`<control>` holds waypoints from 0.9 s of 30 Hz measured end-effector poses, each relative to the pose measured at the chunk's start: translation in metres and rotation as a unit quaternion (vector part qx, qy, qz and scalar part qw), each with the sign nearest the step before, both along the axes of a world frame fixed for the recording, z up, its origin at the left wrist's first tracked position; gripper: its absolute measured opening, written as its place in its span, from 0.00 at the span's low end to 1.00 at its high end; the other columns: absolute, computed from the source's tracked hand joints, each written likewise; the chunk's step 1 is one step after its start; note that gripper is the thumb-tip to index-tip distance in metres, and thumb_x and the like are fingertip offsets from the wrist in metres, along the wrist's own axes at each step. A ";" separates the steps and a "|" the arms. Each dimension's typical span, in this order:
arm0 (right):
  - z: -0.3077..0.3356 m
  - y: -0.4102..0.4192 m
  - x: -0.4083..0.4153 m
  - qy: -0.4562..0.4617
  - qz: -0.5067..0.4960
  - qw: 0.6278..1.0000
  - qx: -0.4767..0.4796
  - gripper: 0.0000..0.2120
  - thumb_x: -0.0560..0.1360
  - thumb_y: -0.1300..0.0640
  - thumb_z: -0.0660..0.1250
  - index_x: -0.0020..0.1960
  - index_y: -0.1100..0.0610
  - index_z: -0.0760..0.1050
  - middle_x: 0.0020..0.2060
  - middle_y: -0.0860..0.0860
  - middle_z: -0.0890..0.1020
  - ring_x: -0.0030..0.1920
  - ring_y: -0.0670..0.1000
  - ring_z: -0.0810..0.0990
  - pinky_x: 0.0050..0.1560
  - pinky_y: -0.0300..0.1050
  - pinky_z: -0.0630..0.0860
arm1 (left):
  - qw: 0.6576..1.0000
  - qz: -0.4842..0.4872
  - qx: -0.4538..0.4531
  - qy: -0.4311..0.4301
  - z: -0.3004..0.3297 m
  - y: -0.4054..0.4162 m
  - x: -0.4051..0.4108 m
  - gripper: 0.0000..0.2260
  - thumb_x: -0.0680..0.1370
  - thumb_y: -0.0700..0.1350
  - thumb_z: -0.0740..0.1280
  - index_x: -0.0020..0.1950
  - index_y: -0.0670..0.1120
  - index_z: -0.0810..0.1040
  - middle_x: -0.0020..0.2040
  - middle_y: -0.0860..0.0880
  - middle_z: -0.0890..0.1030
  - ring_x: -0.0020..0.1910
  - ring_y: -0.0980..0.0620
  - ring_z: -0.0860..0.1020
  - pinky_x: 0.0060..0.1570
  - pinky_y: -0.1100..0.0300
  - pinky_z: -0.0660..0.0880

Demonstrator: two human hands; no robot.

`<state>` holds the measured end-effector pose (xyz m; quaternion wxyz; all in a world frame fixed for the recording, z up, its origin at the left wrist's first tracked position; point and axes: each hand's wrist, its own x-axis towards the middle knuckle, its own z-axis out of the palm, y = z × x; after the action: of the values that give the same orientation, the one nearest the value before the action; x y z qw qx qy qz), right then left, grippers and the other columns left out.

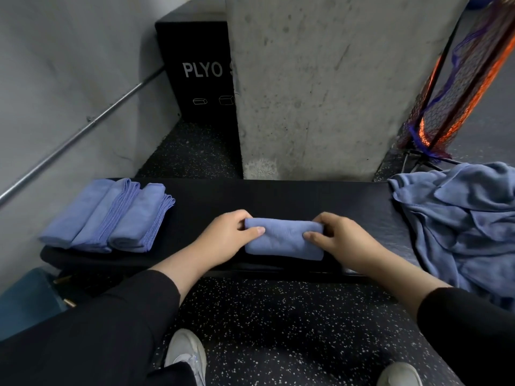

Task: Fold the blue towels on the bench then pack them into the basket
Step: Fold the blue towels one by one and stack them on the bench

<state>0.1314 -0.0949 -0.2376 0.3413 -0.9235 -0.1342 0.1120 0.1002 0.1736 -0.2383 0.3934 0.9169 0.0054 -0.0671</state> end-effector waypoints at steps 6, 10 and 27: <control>-0.014 0.020 0.011 -0.282 -0.019 0.954 -0.103 0.12 0.77 0.50 0.67 0.60 0.51 0.79 0.55 0.47 0.80 0.55 0.54 0.79 0.53 0.52 0.73 | 0.997 0.068 -0.036 -0.002 -0.013 -0.015 0.015 0.07 0.75 0.53 0.73 0.47 0.52 0.78 0.41 0.52 0.84 0.44 0.53 0.82 0.41 0.59 0.76; -0.032 0.038 -0.007 -0.318 0.109 0.927 -0.169 0.21 0.81 0.46 0.55 0.69 0.51 0.74 0.69 0.48 0.76 0.68 0.51 0.75 0.66 0.59 0.71 | 0.995 0.075 0.032 -0.048 -0.015 -0.018 0.020 0.09 0.77 0.52 0.72 0.55 0.53 0.79 0.49 0.52 0.81 0.49 0.51 0.80 0.48 0.57 0.76; -0.049 0.008 0.000 -0.160 0.178 0.938 -0.251 0.43 0.74 0.28 0.43 0.82 0.49 0.40 0.81 0.41 0.44 0.80 0.42 0.39 0.80 0.53 0.44 | 0.913 -0.209 0.345 -0.060 -0.035 -0.002 -0.004 0.31 0.84 0.63 0.45 0.83 0.53 0.42 0.83 0.59 0.41 0.82 0.55 0.42 0.80 0.46 0.46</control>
<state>0.1311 -0.0869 -0.2867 0.0465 -0.9458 -0.3170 0.0522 0.0959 0.1717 -0.2736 0.0292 0.9782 -0.1868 -0.0863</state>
